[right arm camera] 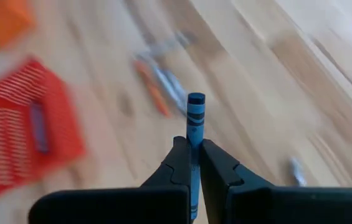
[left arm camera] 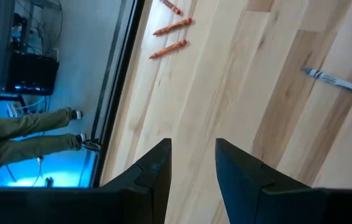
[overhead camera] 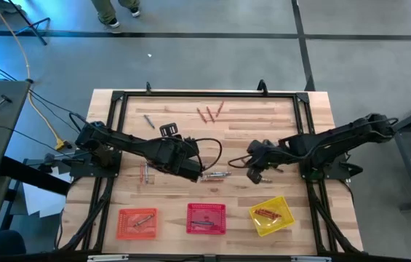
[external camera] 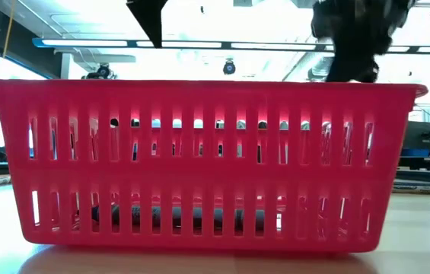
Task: Sort crayons
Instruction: Put the blue crayon into the red bin
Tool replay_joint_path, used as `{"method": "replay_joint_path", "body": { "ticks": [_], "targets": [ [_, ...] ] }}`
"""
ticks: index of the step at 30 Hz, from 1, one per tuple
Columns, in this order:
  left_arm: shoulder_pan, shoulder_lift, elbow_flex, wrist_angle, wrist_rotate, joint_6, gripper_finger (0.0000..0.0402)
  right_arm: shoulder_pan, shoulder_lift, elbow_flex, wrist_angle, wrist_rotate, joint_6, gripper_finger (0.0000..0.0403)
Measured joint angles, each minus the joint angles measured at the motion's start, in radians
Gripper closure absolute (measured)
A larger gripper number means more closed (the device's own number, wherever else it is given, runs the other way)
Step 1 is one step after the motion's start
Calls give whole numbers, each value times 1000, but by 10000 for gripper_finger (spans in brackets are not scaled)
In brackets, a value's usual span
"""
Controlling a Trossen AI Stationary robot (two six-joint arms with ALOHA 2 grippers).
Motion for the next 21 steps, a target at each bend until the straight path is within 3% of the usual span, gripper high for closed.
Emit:
{"method": "replay_joint_path", "body": {
  "ticks": [7, 15, 21],
  "targets": [
    [-47, 0, 0, 0, -31, -69, 293, 107, 85, 1, 303, 70, -64, 402],
    [-91, 0, 0, 0, -60, -138, 293, 199, 292, 6, 718, 69, -130, 402],
    [-113, 0, 0, 0, -78, -183, 293, 263, 469, 116, 803, 68, -166, 402]
  ]
}}
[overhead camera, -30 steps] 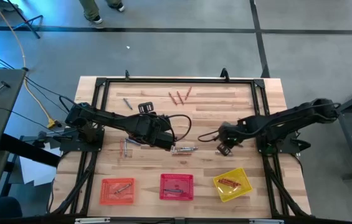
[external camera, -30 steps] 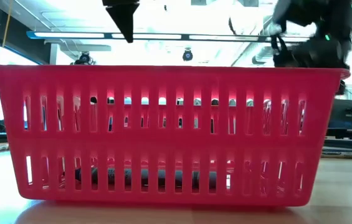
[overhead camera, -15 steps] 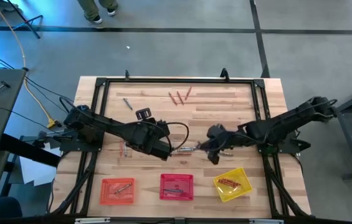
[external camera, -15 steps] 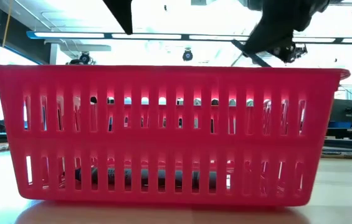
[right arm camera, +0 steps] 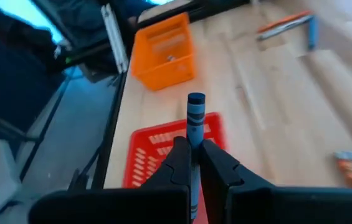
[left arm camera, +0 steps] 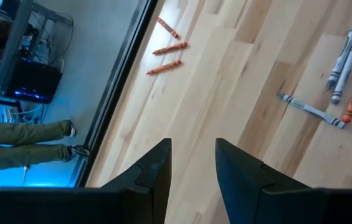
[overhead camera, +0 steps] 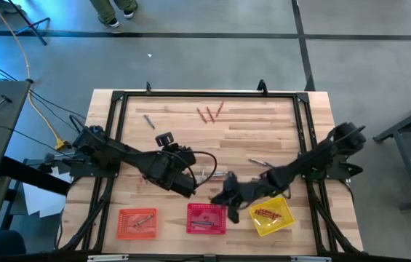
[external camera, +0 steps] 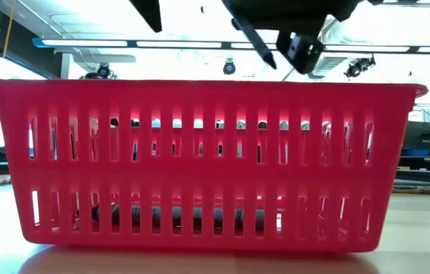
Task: Sort crayons
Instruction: Put the blue crayon into the red bin
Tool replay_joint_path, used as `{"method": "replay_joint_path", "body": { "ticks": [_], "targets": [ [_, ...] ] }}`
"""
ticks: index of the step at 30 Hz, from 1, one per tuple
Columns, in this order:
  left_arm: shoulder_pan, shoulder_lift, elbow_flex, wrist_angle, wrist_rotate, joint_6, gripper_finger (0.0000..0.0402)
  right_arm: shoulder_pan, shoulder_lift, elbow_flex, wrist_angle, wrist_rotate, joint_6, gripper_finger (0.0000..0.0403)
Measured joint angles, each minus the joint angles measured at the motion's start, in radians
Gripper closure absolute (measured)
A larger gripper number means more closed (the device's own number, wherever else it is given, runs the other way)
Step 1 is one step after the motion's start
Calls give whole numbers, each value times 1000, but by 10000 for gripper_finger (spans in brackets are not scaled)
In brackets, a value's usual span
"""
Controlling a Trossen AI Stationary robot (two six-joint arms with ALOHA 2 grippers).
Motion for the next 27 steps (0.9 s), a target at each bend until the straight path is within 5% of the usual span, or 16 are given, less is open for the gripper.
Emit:
{"method": "replay_joint_path", "body": {
  "ticks": [10, 21, 27],
  "targets": [
    [-50, 0, 0, 7, -12, -37, 293, 21, 219, 230, -81, 6, -78, 402],
    [-83, 0, 0, 14, -25, -57, 293, 8, 232, 235, -154, 7, -71, 400],
    [-81, 0, 0, 22, -32, -57, 293, 8, 232, 235, -165, 6, -97, 346]
  ]
}}
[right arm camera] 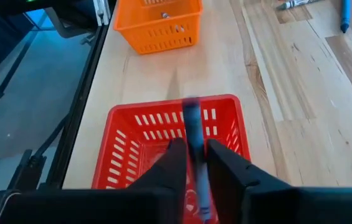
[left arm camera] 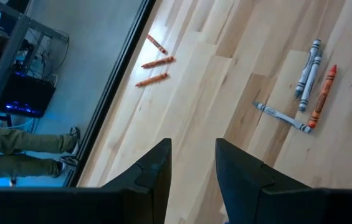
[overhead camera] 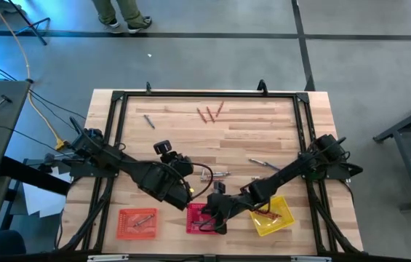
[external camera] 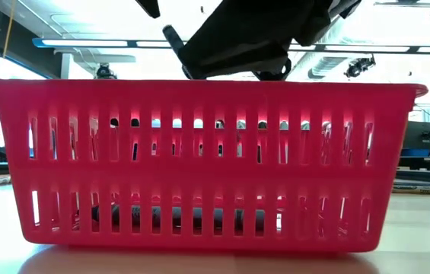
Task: Sort crayons
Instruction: Put the blue crayon into the red bin, then put the gray crayon into the orange bin
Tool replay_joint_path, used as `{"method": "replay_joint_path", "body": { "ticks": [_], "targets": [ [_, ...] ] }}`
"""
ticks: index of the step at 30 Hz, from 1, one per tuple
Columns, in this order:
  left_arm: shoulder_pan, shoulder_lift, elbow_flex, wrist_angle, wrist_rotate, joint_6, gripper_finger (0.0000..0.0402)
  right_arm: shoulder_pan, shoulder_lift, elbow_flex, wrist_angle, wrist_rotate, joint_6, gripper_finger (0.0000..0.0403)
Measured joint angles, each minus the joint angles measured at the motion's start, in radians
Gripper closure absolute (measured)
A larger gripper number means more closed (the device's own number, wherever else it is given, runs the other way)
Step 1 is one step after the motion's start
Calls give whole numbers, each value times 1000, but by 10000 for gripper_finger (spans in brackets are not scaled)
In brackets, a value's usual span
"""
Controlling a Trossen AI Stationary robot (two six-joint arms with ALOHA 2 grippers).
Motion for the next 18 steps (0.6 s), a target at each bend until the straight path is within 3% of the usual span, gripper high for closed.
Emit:
{"method": "replay_joint_path", "body": {
  "ticks": [7, 12, 18],
  "targets": [
    [-4, 0, 0, -1, 0, 2, 293, 0, -19, 0, -27, -20, -3, 287],
    [-4, 0, 0, 0, 0, 1, 293, -6, -69, 0, -115, -26, 1, 280],
    [-4, 0, 0, 2, 1, -22, 293, -35, -158, 0, -351, -13, 1, 280]
  ]
}}
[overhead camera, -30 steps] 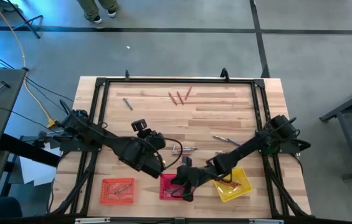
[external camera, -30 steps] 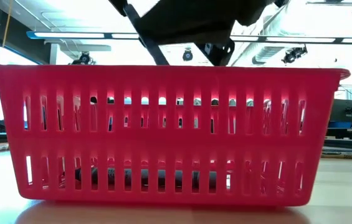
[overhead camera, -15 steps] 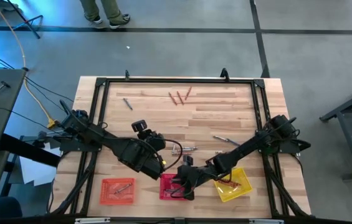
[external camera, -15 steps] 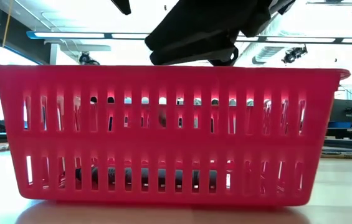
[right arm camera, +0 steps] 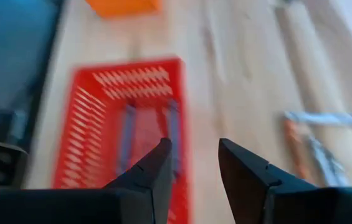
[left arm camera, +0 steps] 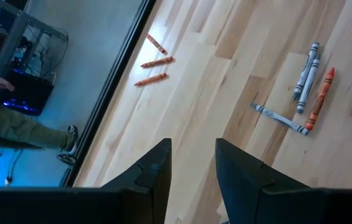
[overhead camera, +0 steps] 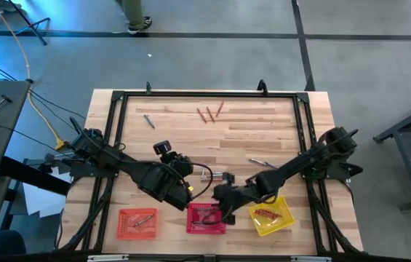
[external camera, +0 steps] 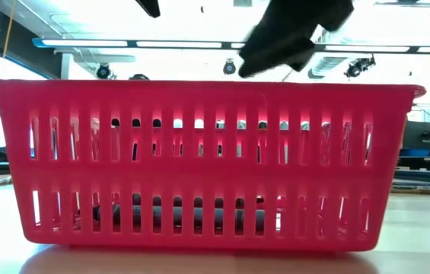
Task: Sort crayons
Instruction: Put the gray crayon into the orange bin
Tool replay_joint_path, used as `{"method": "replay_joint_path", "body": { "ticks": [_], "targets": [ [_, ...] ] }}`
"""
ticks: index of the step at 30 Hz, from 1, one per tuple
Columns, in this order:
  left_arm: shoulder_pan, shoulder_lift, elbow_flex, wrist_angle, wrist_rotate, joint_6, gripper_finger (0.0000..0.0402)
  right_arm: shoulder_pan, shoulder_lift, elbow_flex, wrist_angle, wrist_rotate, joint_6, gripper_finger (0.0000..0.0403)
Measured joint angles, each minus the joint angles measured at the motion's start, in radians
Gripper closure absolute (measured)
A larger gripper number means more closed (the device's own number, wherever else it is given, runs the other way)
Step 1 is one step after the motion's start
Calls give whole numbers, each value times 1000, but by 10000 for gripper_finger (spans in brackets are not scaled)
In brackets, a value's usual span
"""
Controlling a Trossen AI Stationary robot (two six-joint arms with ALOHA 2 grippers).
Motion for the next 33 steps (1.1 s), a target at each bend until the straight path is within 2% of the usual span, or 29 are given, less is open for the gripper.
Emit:
{"method": "replay_joint_path", "body": {
  "ticks": [7, 18, 26, 33],
  "targets": [
    [-7, 0, 0, 3, -2, -11, 293, -78, -19, -1, -314, 87, 27, 279],
    [-33, 0, 0, -5, -32, -8, 293, -244, 6, -3, -484, 78, -7, 279],
    [-40, 0, 0, -11, -45, -2, 293, -270, 41, -75, -399, 31, -23, 279],
    [-40, 0, 0, -12, -46, -2, 293, -273, 41, -81, -327, -8, -26, 279]
  ]
}}
